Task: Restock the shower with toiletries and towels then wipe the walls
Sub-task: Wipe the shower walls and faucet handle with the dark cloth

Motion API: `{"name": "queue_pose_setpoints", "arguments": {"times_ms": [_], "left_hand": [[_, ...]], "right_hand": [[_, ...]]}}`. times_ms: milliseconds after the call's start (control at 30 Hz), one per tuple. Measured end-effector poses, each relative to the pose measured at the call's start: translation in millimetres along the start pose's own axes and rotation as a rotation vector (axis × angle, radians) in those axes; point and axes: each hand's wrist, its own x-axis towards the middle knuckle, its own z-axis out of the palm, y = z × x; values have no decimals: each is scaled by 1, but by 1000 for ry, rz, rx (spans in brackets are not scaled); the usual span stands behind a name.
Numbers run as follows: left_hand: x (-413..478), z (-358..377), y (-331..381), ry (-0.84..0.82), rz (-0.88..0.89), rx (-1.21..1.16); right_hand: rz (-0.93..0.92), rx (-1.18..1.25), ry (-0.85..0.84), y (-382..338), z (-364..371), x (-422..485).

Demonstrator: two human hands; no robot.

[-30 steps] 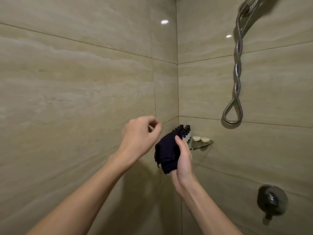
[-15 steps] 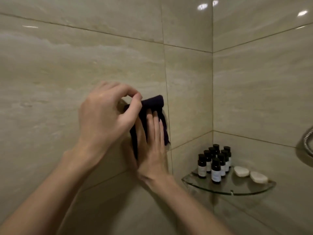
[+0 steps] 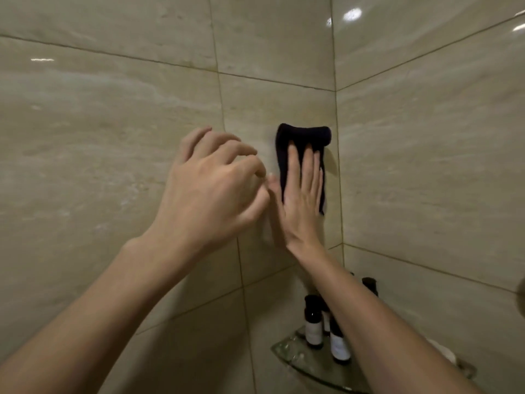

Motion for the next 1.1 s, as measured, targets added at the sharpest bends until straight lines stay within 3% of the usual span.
{"name": "queue_pose_setpoints", "arguments": {"times_ms": [167,433,567,733,867,1000,1100], "left_hand": [[33,-2,-18,-50,72,132],[88,-57,-68,54,115,319],[92,-71,-76,97,101,334],[86,-68,-85,66,156,392],[70,-71,-102,228,180,441],[60,-86,-116,255,89,473],[59,-102,-129,206,-20,520]], "right_hand": [[-56,-35,-9,26,-15,36],[-137,-38,-34,2,-27,120],[-300,-146,-81,-39,-26,112],[-674,-164,-125,-83,-15,91],[-918,-203,-119,-84,-12,104],[-1024,-217,-66,-86,-19,149],[-932,-231,-108,-113,-27,187]]}}
